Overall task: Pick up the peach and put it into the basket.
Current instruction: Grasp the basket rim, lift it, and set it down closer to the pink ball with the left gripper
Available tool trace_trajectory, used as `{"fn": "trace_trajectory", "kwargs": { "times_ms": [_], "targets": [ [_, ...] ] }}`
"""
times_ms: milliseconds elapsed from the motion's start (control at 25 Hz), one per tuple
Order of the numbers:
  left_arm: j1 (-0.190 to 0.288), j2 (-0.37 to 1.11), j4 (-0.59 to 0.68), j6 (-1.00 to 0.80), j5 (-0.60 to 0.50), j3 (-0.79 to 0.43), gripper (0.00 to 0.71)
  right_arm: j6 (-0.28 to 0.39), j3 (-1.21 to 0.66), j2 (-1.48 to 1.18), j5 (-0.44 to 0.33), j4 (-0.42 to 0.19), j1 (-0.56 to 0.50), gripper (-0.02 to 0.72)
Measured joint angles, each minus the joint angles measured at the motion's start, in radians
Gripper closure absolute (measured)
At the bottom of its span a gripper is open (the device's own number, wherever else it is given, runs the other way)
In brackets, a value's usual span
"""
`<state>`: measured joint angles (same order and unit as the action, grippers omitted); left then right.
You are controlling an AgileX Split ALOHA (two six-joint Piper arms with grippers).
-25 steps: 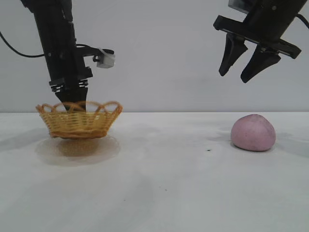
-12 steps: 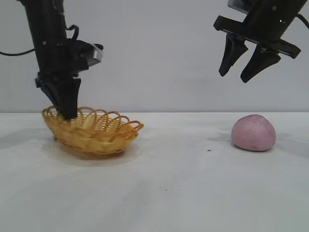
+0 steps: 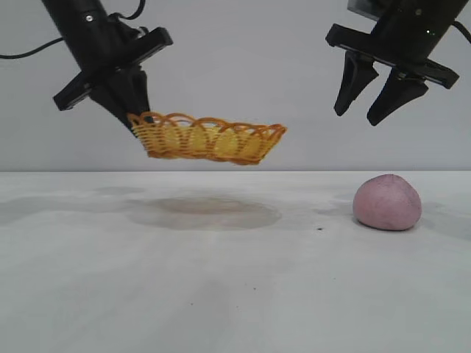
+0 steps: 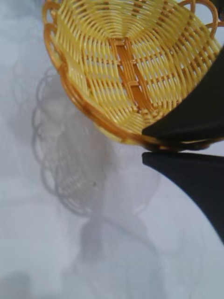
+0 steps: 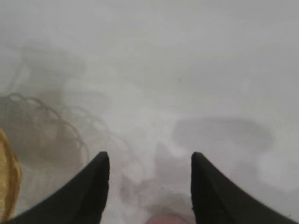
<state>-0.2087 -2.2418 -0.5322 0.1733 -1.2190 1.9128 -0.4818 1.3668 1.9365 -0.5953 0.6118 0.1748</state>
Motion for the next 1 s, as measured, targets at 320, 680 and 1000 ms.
{"fn": "trace_trajectory", "kwargs": {
  "times_ms": [320, 680, 1000],
  "targets": [
    [-0.078, 0.030, -0.006, -0.071, 0.130, -0.179, 0.710, -0.002, 0.000, 0.000, 0.024, 0.000, 0.000, 0.365],
    [-0.109, 0.149, -0.178, -0.045, 0.504, -0.528, 0.710, -0.002, 0.000, 0.000, 0.030, 0.000, 0.000, 0.365],
    [-0.109, 0.159, -0.437, 0.171, 0.639, -0.660, 0.710, -0.002, 0.000, 0.000, 0.030, 0.003, 0.000, 0.365]
  ]
}}
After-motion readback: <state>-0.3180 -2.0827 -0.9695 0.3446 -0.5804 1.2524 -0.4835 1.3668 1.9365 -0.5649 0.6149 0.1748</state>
